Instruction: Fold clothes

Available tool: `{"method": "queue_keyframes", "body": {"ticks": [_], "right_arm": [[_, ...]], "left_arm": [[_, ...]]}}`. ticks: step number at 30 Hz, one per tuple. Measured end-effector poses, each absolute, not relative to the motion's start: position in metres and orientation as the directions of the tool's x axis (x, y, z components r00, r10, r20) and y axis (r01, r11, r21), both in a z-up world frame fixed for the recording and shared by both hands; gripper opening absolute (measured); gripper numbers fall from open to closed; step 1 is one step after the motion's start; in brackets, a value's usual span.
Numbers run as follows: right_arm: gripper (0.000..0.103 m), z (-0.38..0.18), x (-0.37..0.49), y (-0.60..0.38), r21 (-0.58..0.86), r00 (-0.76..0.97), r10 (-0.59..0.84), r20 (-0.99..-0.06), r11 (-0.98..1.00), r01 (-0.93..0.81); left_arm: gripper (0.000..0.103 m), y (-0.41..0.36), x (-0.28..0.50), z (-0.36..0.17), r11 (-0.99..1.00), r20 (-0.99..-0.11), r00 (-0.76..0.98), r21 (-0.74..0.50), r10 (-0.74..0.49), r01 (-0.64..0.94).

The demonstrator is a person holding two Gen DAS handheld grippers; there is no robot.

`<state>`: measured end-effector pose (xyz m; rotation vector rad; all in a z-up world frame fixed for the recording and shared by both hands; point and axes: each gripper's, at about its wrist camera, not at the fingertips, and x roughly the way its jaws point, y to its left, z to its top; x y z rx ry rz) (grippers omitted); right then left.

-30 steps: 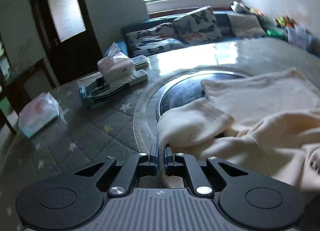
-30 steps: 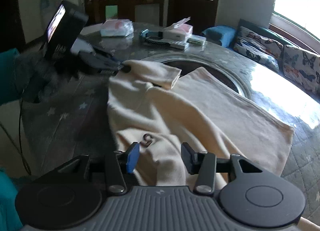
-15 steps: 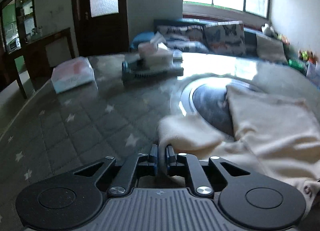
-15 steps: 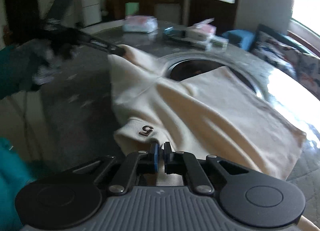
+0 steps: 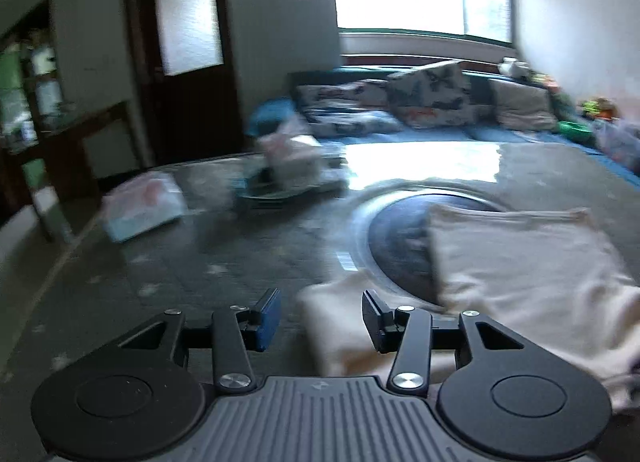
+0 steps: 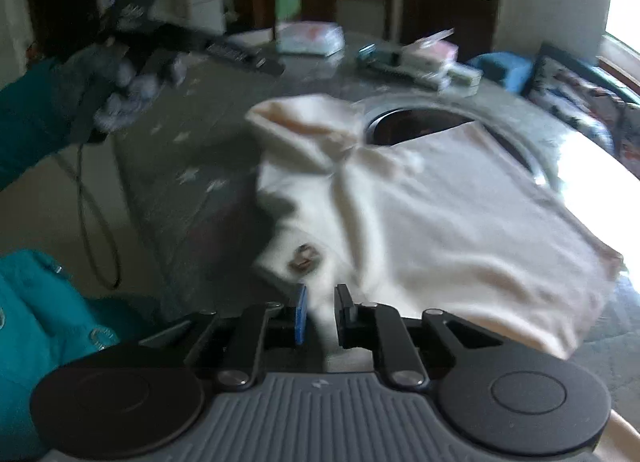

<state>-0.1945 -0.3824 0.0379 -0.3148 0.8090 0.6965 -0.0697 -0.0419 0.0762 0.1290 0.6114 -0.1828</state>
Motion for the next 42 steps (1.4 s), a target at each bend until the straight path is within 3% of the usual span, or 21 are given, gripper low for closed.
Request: {"method": "queue_keyframes", "body": {"ticks": [7, 11, 16, 17, 20, 23, 27, 32, 37, 42], "right_arm": [[0.015, 0.029, -0.173, -0.415, -0.010, 0.555, 0.328, -0.765, 0.855, -0.519], [0.016, 0.017, -0.172, -0.425, 0.012, 0.529, 0.310, -0.790, 0.871, -0.491], [0.016, 0.013, -0.180, -0.428, 0.022, 0.505, 0.313, -0.804, 0.865, -0.502], [0.016, 0.013, -0.181, -0.428, 0.023, 0.500, 0.314, -0.807, 0.863, -0.505], [0.017, 0.015, -0.185, -0.427, 0.024, 0.484, 0.320, -0.815, 0.852, -0.523], [0.017, 0.019, -0.185, -0.429, 0.028, 0.481, 0.326, -0.813, 0.849, -0.528], [0.026, 0.025, -0.177, -0.442, 0.036, 0.541, 0.309, -0.782, 0.889, -0.456], [0.026, 0.019, -0.171, -0.457, 0.043, 0.566, 0.266, -0.781, 0.926, -0.376], [0.026, 0.033, -0.192, -0.454, 0.040, 0.582, 0.313, -0.751, 0.901, -0.433], [0.027, 0.043, -0.211, -0.433, 0.038, 0.531, 0.382, -0.756, 0.836, -0.548]], "left_arm": [[0.046, -0.096, -0.058, 0.060, 0.904, -0.632, 0.682, -0.070, -0.368, 0.422], [0.045, -0.125, -0.048, 0.046, 0.862, -0.653, 0.618, -0.108, -0.438, 0.496], [0.043, -0.127, -0.025, 0.025, 0.884, -0.695, 0.594, -0.130, -0.404, 0.449], [0.035, -0.125, -0.021, 0.021, 0.892, -0.705, 0.591, -0.134, -0.392, 0.432], [0.029, -0.110, -0.023, 0.017, 0.898, -0.708, 0.588, -0.153, -0.391, 0.412], [0.029, -0.101, -0.028, 0.019, 0.898, -0.706, 0.590, -0.153, -0.392, 0.413], [0.029, -0.105, -0.035, 0.023, 0.898, -0.705, 0.606, -0.100, -0.367, 0.428], [0.030, -0.119, -0.056, 0.035, 0.858, -0.691, 0.607, -0.038, -0.393, 0.512], [0.034, -0.122, -0.095, 0.047, 0.742, -0.683, 0.533, -0.020, -0.499, 0.670], [0.044, -0.119, -0.132, 0.053, 0.658, -0.699, 0.465, -0.010, -0.543, 0.753]]}}
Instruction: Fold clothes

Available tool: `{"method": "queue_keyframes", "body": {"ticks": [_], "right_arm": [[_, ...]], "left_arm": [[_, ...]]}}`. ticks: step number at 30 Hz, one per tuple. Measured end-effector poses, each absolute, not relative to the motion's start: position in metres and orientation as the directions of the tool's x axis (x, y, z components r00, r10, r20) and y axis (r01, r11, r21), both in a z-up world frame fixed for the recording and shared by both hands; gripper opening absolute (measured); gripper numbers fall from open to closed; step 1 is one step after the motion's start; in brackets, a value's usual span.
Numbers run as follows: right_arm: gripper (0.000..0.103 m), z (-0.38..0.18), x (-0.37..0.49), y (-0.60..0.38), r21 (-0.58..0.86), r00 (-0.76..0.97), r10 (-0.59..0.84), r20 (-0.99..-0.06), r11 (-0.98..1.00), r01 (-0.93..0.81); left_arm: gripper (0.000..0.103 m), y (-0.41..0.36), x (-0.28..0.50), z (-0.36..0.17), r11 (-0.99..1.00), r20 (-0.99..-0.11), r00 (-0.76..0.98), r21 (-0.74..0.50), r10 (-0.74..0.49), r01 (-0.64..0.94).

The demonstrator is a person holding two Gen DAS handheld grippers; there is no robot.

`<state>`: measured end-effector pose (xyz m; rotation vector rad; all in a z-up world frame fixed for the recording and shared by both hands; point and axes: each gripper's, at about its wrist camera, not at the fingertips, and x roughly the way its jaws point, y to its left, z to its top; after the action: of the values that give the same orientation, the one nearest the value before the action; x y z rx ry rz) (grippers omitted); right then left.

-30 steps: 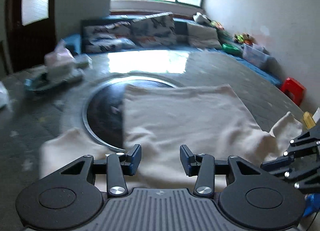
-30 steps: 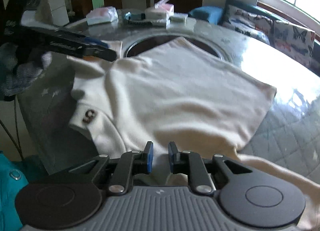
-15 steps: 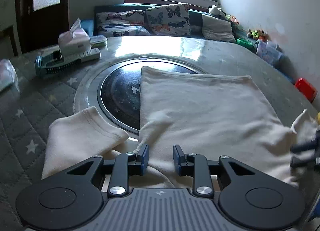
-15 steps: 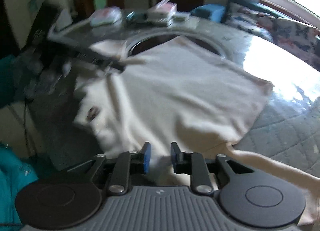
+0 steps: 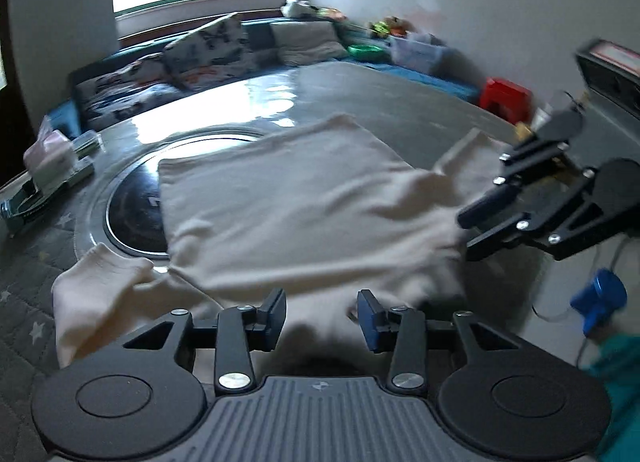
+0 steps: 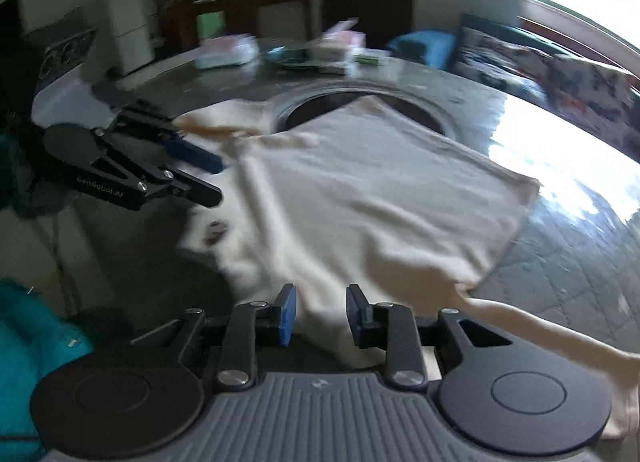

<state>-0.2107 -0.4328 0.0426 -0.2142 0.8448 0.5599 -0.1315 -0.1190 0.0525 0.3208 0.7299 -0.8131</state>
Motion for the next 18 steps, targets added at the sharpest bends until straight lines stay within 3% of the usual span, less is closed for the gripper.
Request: {"method": "queue_keyframes", "body": {"ticks": [5, 14, 17, 18], "right_arm": [[0.027, 0.038, -0.225, -0.413, 0.064, 0.464, 0.423, -0.778, 0.789, -0.611], [0.026, 0.019, -0.222, -0.415, 0.141, 0.467, 0.405, -0.786, 0.853, -0.502], [0.015, 0.017, -0.221, -0.417, 0.131, 0.492, 0.385, -0.781, 0.871, -0.474], [0.012, 0.018, -0.221, -0.417, 0.124, 0.501, 0.380, -0.777, 0.874, -0.470]], "left_arm": [[0.045, -0.120, -0.146, 0.046, 0.668, -0.751, 0.439, -0.003, -0.493, 0.745], [0.049, -0.122, -0.144, 0.031, 0.726, -0.805, 0.375, -0.098, -0.460, 0.680], [0.047, -0.122, -0.141, 0.029, 0.748, -0.806, 0.381, -0.111, -0.453, 0.654], [0.039, -0.122, -0.140, 0.030, 0.750, -0.803, 0.381, -0.119, -0.458, 0.651]]}}
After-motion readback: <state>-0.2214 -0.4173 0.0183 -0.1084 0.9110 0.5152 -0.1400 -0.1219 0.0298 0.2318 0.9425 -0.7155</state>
